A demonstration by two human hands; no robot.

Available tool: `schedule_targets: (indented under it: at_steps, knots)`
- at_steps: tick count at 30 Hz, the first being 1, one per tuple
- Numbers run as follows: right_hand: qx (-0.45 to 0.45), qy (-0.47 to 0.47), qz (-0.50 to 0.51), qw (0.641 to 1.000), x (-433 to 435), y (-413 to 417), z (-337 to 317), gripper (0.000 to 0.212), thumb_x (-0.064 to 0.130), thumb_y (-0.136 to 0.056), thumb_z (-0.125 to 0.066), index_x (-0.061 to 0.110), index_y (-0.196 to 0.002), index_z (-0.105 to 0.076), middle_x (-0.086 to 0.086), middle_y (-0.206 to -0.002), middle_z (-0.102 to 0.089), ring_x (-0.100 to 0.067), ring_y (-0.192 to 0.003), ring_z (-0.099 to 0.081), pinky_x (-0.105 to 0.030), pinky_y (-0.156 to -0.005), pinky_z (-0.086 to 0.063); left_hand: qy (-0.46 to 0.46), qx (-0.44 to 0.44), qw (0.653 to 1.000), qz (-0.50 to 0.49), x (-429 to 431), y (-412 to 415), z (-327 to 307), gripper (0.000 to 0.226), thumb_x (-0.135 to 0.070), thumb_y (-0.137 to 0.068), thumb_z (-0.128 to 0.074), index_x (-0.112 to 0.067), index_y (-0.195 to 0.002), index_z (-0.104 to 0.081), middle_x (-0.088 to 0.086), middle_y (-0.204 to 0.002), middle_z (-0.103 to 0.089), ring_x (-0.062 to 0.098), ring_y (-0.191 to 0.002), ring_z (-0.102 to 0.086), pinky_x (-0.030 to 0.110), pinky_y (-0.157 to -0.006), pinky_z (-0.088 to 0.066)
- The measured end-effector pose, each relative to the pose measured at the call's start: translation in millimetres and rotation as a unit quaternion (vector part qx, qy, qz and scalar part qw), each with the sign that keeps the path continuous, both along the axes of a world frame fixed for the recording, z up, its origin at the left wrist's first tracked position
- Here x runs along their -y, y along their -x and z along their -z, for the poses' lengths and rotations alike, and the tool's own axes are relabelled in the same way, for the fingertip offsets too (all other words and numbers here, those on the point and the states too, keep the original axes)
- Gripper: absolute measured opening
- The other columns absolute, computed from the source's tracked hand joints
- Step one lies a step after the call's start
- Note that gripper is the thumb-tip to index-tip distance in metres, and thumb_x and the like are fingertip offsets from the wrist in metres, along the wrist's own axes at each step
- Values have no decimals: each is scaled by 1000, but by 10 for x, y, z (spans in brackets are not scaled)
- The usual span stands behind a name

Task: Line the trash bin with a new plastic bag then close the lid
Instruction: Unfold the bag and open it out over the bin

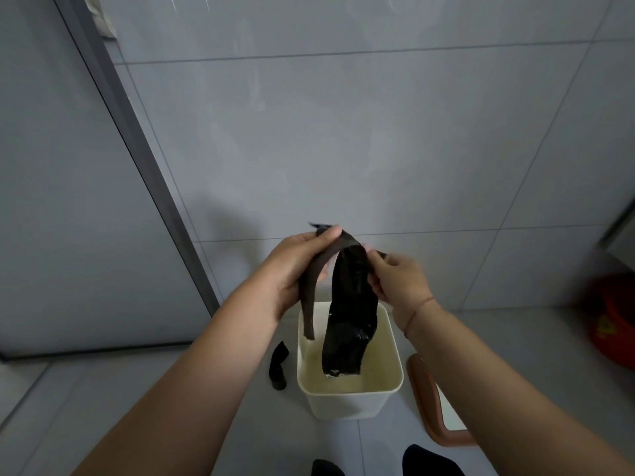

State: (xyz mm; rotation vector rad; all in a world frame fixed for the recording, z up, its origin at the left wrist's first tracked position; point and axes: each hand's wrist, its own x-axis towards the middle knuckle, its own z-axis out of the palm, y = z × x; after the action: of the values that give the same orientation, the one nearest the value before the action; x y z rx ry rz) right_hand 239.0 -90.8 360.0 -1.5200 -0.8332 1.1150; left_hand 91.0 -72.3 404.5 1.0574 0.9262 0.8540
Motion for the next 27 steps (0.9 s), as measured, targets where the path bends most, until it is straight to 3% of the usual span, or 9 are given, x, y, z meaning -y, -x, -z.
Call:
schedule_targets:
  at_steps: [2, 5, 9, 12, 15, 18, 21, 24, 27]
  knots:
    - [148, -58, 20, 987, 49, -22, -22, 28, 32, -77, -71, 19, -92, -51, 3, -91, -51, -8, -75, -51, -20, -65, -43, 5, -28, 999, -31, -60, -3, -12, 39, -33, -91, -57, -17, -57, -44, -9, -29, -35, 4, -22, -29, 10, -29, -24]
    - [201, -196, -101, 954, 127, -74, -160, 45, 13, -81, -67, 26, -120, -50, 8, -124, -50, -9, -111, -52, -25, -92, -46, 5, -57, 997, -61, -123, -35, -5, 44, -43, -87, -59, -16, -55, -44, -8, -28, -33, 7, -22, -28, 10, -30, -23]
    - [205, -258, -234, 915, 201, -1, -306, 41, 12, -82, -66, 24, -120, -58, 6, -114, -65, -9, -105, -60, -27, -90, -50, 28, -57, 991, -119, -130, -130, -29, 45, -54, -77, -65, -11, -64, -62, -5, -35, -57, 8, -26, -52, 9, -32, -35]
    - [279, -295, -165, 899, 227, 71, -309, 34, 12, -78, -69, 22, -111, -64, 7, -104, -63, -3, -94, -58, -17, -81, -45, 55, -87, 982, -159, -131, -240, -23, 57, -66, -62, -70, -9, -71, -70, -2, -43, -64, 11, -31, -58, 13, -32, -39]
    - [306, -312, -109, 893, 222, 103, -302, 12, 8, -81, -63, 16, -86, -71, 4, -81, -66, 0, -71, -57, -15, -68, -45, 81, -37, 989, -118, -110, -327, 28, 60, -72, -59, -67, -14, -53, -54, -1, -38, -55, 15, -32, -56, 16, -38, -43]
    - [184, -253, -92, 945, 135, 93, -295, 17, 9, -82, -65, 10, -66, -61, -2, -60, -60, -10, -55, -54, -25, -58, -48, 134, 124, 982, -38, -89, -286, 69, 65, -73, -80, -41, -11, -60, -49, 2, -37, -52, 16, -32, -53, 18, -37, -46]
    - [48, -216, -25, 975, 39, 38, -309, 40, 16, -79, -71, 14, -54, -39, -4, -51, -39, -10, -46, -35, -20, -46, -34, 136, 249, 958, -35, -93, -225, 155, 58, -51, -96, -29, -6, -95, -65, 11, -83, -72, 21, -77, -67, 31, -73, -53]
    - [-63, -181, -13, 981, -16, 23, -278, 40, 23, -79, -72, 16, -56, -40, -7, -59, -44, -15, -53, -43, -23, -50, -40, 56, 220, 974, -9, 32, -282, 272, 31, -18, -97, -42, -6, -113, -64, 10, -110, -70, 22, -106, -65, 30, -86, -55]
    - [-121, -153, -30, 980, -37, 44, -230, 25, 25, -76, -74, 7, -71, -58, -12, -68, -58, -21, -63, -58, -30, -63, -51, -26, 157, 987, -5, 118, -336, 372, 29, -1, -88, -56, -4, -116, -63, 11, -116, -70, 20, -109, -66, 25, -86, -55]
